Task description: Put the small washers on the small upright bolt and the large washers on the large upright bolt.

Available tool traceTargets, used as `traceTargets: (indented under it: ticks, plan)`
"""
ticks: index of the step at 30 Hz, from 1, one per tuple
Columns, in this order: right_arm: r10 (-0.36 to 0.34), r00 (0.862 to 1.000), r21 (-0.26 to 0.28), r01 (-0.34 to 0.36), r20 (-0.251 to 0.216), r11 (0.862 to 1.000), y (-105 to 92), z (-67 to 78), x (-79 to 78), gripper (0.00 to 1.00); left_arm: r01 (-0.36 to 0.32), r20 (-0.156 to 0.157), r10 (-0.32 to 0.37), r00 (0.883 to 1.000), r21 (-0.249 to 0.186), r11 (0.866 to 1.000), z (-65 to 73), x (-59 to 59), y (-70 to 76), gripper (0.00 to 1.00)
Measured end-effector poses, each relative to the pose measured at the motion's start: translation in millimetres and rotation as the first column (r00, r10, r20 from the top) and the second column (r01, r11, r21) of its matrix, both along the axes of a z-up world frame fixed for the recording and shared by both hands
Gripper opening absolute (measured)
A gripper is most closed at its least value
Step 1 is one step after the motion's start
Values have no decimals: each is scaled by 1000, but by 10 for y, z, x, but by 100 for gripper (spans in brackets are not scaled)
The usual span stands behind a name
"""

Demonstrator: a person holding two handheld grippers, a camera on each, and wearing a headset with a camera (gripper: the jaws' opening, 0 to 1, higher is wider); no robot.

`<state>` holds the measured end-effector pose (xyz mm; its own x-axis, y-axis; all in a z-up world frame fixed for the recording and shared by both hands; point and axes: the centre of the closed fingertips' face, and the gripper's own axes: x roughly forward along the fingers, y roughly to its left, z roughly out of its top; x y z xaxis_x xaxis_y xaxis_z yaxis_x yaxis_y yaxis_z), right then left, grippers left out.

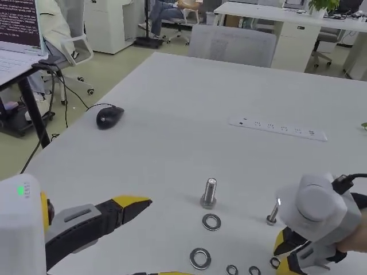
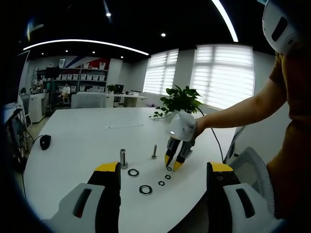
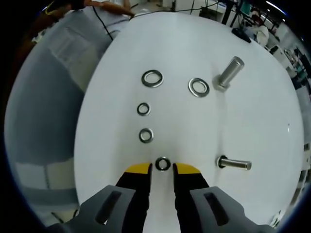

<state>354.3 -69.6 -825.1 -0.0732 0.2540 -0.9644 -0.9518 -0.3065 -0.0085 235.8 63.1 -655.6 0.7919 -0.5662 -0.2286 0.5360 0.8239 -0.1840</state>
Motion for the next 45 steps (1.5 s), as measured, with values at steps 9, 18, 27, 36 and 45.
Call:
traceTargets:
  ticks: [9,18,27,36,45]
  plan:
    - [15,1000,-1,-15,5,1000,0,3,-20,17,-7,6,7,1000,-5,1000,3,-9,3,72]
    - [-11,1000,1,11,5,1000,11,7,4,13,-15,4,15,1000,-5,1000,-13,-19,6,72]
    - [-24,1000,-5,24,6,1000,-4,15,25,12,-11,10,11,1000,-8,1000,8,-13,-24,71]
    - [-39,999,16,39,28,999,7,235,182,12,1,3,-1,1000,-5,1000,-19,-9,-72,71]
    - [-85,994,38,82,72,996,-60,466,468,12,0,-2,0,1000,-4,1000,-34,-7,-70,71]
